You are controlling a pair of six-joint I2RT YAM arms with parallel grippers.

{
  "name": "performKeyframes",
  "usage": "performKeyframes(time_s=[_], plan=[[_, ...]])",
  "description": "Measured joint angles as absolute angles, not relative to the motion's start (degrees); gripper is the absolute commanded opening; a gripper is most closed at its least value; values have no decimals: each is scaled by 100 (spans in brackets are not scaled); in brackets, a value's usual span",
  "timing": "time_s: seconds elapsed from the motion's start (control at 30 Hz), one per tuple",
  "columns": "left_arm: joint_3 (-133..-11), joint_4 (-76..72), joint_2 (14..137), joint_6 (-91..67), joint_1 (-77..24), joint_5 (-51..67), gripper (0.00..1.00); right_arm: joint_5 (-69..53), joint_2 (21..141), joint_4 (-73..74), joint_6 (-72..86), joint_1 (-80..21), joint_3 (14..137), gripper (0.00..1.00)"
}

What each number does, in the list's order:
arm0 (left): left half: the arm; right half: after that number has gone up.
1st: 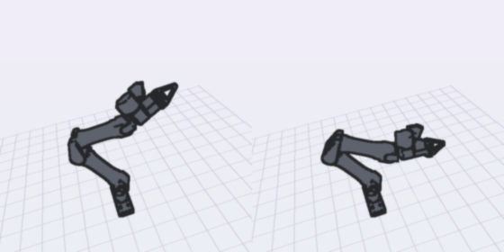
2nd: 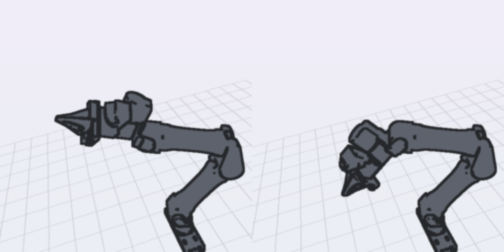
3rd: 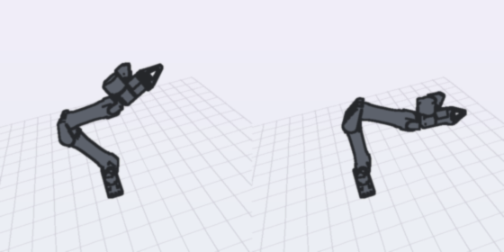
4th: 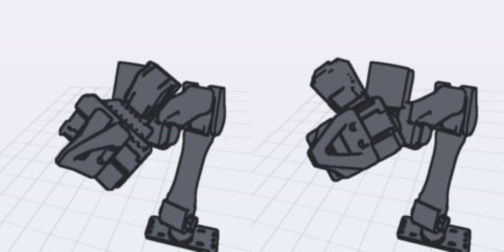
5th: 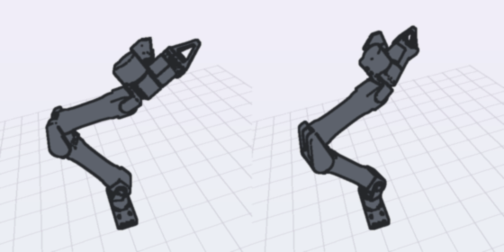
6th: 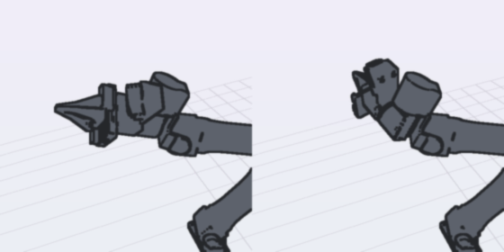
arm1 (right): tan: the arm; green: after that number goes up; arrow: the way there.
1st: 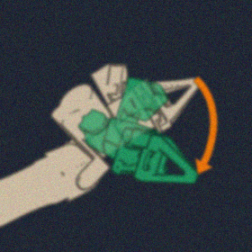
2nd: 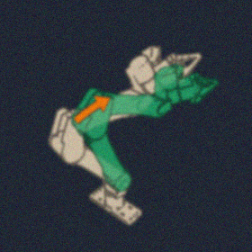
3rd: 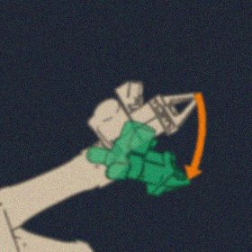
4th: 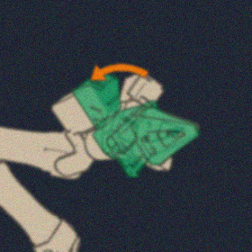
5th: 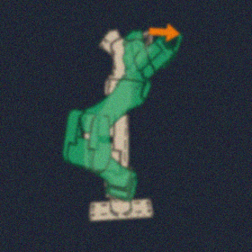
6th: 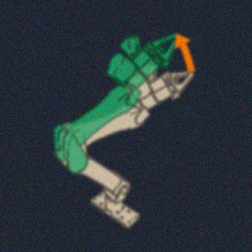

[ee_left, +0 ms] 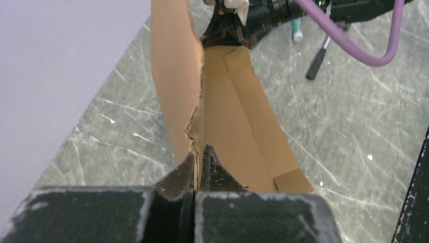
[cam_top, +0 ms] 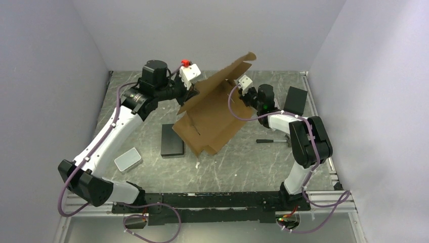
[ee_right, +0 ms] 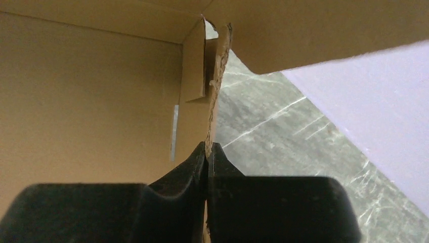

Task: Fold the paper box

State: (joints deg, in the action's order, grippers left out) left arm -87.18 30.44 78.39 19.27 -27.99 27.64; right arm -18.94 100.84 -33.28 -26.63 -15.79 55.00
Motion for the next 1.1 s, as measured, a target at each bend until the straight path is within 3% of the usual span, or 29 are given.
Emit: performKeyframes(time_s=[0.23, 0.6, 0.93, 1.1], plan=[[-8016, 2749, 7706, 2156, -2912, 2696, 0, -2152, 10060, -3439, -2622, -1492, 5190, 20], [-7894, 2615, 7373, 2176, -3024, 2692, 0, -2641, 9502, -3085, -2593, -1249, 4899, 37], [-7800, 2397, 7365, 2176, -3039, 2626, 0, -3540, 8565, -1511, -2753, -770, 4901, 69], [-7736, 2283, 7363, 2176, -3046, 2600, 0, -4115, 8044, -489, -3173, -292, 4897, 76]])
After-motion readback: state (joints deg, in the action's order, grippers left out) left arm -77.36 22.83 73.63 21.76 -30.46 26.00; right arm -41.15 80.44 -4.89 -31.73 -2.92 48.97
